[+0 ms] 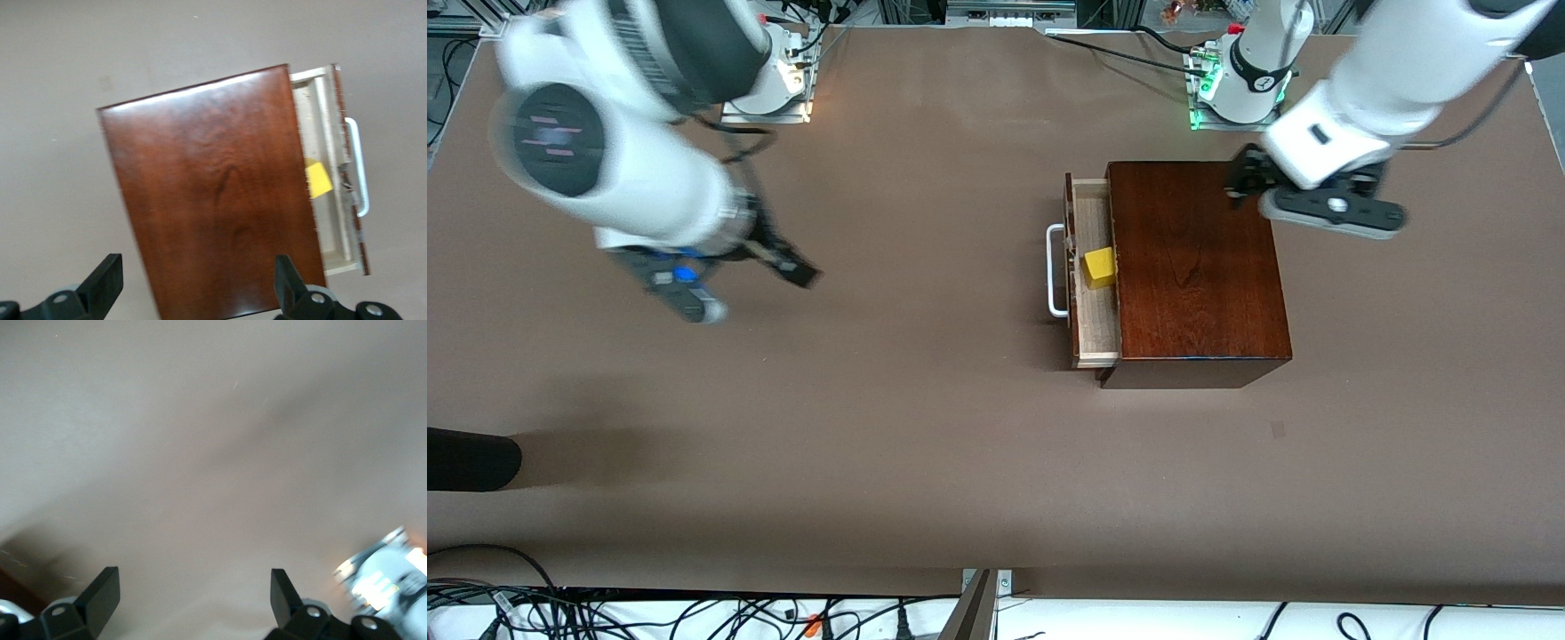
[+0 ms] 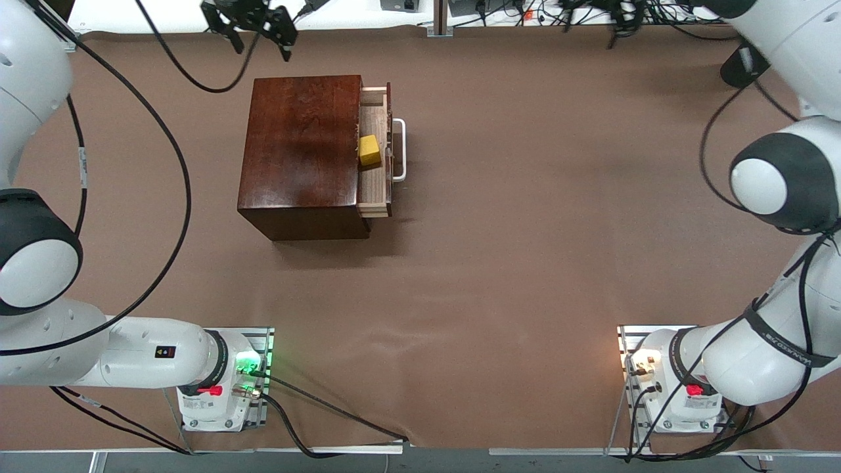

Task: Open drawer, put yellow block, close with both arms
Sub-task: 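Retract the right gripper while the left gripper moves to the drawer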

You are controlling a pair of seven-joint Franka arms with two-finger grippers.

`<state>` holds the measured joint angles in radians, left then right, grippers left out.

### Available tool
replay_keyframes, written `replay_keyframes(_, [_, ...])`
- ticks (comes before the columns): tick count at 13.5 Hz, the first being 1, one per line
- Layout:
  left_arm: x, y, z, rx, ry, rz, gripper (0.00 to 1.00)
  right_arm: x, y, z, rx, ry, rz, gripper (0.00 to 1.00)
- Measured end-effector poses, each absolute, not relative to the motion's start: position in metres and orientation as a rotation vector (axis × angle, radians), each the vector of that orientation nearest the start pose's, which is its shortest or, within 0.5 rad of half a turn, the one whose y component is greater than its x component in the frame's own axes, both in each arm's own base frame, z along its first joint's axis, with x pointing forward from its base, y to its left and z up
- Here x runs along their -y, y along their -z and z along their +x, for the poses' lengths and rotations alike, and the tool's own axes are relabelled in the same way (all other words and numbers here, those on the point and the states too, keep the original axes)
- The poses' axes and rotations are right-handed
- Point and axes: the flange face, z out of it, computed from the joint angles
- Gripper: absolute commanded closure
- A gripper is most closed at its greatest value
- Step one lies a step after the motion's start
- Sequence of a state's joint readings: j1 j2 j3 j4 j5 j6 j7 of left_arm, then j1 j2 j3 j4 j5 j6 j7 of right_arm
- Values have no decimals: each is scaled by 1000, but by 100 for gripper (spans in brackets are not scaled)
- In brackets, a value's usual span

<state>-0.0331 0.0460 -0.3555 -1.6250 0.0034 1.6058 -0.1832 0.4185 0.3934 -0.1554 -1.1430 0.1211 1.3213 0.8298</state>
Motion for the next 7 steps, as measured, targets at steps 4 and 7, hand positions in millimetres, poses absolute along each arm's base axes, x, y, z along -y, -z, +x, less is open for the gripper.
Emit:
replay_keyframes(4, [298,-543,507,-573,-174,-3102,0,-74,-587,600,-332,-340,-3120,0])
replay_keyframes(7, [380,-509,483,-878,-177,-3077,0,-22,-584,603,-75,-300,-3143,0])
